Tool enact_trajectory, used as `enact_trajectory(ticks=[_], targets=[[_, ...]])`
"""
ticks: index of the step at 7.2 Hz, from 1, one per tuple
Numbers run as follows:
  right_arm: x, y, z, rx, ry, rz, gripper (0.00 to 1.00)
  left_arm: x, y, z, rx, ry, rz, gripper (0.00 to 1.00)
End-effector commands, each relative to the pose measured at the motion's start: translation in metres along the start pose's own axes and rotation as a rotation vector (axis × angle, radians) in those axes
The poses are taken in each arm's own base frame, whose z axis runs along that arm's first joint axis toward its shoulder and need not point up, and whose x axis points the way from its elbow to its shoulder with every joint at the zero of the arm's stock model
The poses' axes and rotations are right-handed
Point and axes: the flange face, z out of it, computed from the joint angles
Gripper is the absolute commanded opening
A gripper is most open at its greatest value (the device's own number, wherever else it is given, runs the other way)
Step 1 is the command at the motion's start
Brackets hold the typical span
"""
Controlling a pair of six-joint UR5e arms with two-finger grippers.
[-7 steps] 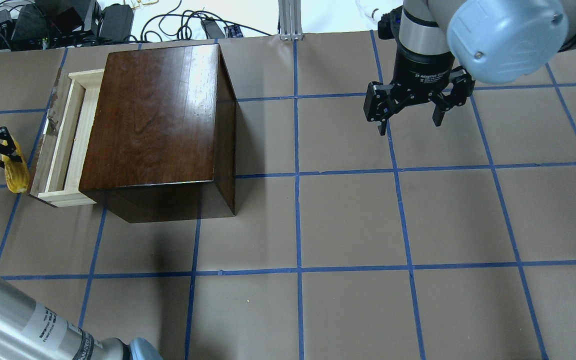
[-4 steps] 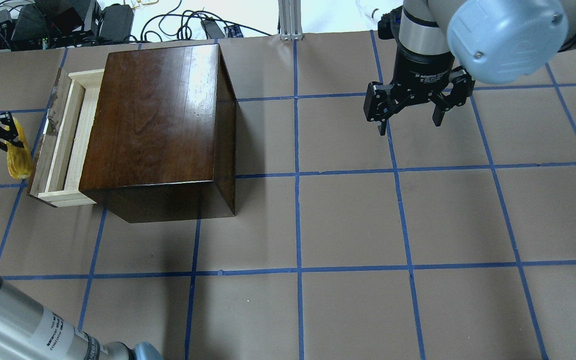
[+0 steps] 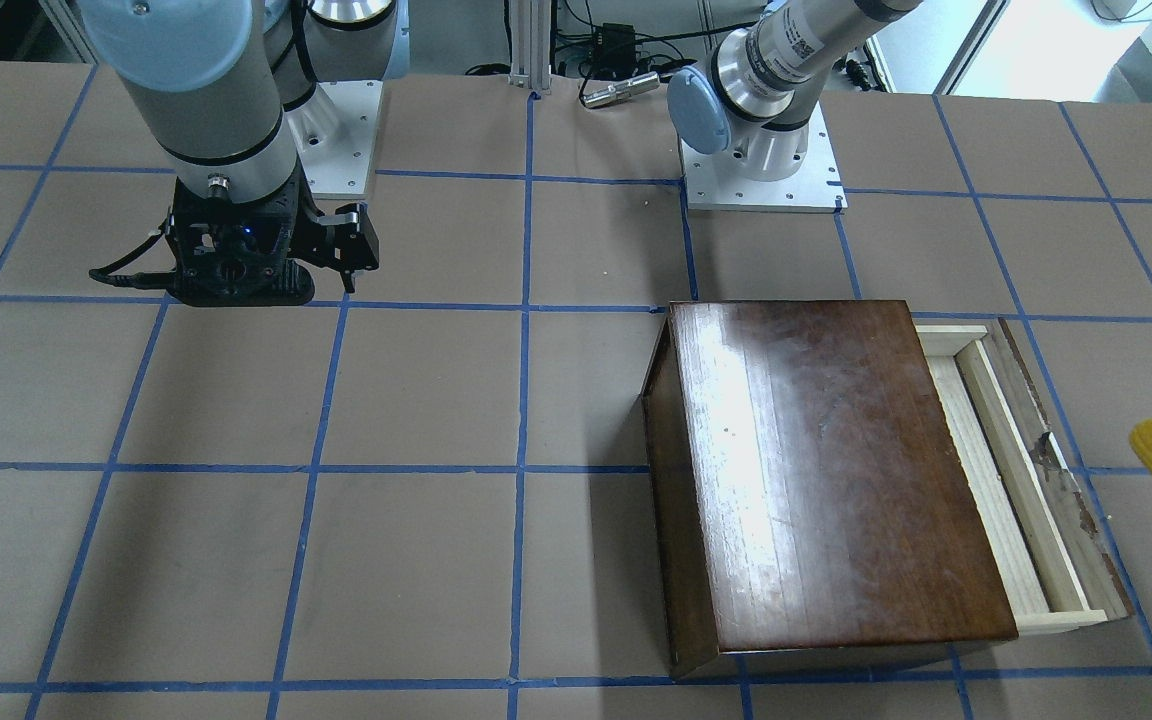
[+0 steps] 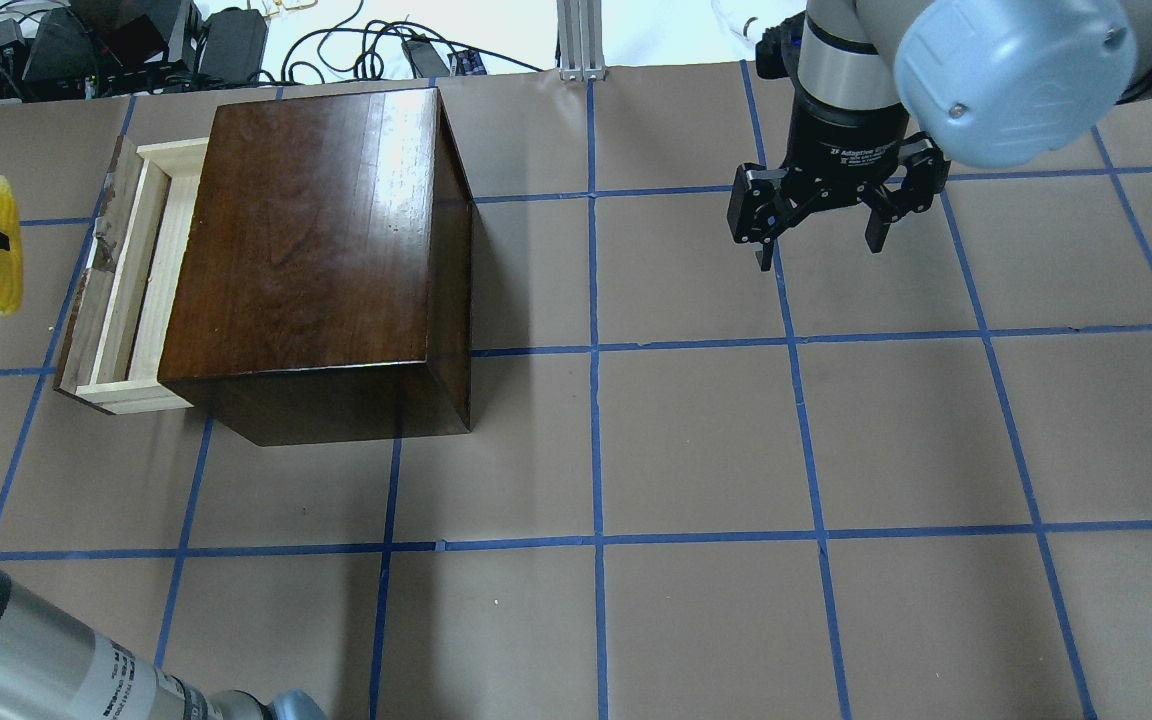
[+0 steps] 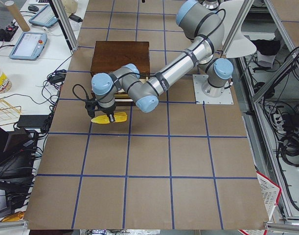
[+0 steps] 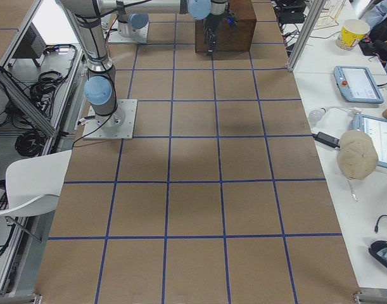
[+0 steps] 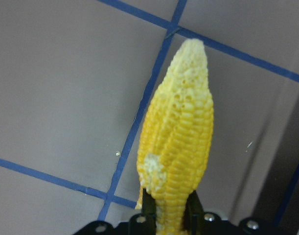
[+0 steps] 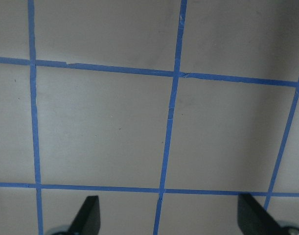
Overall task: Open drawer and put corn inside
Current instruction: 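Lift the corn cob with the left gripper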
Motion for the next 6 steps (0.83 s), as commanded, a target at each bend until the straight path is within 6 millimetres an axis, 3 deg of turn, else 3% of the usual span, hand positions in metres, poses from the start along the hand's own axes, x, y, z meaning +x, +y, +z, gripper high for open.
enact_trajectory(ticks=[1, 3, 4, 6], targets=[[0.0, 0.0, 0.0, 0.0, 0.0, -0.001, 1.0, 0.042, 0.006, -0.052, 0.008, -0.001, 0.072, 0.0], [0.0, 0.0, 0.0, 0.0, 0.0, 0.001, 1.0, 0.079, 0.016, -0.087, 0.0, 0.005, 0.113, 0.0], [0.0, 0.0, 0.0, 0.0, -0.001, 0.001, 1.0, 0.098, 0.019, -0.09, -0.011, 0.014, 0.128, 0.0], [0.0, 0.0, 0.0, 0.0, -0.001, 0.001, 1.0, 0.158, 0.026, -0.079, -0.055, 0.028, 0.164, 0.0]])
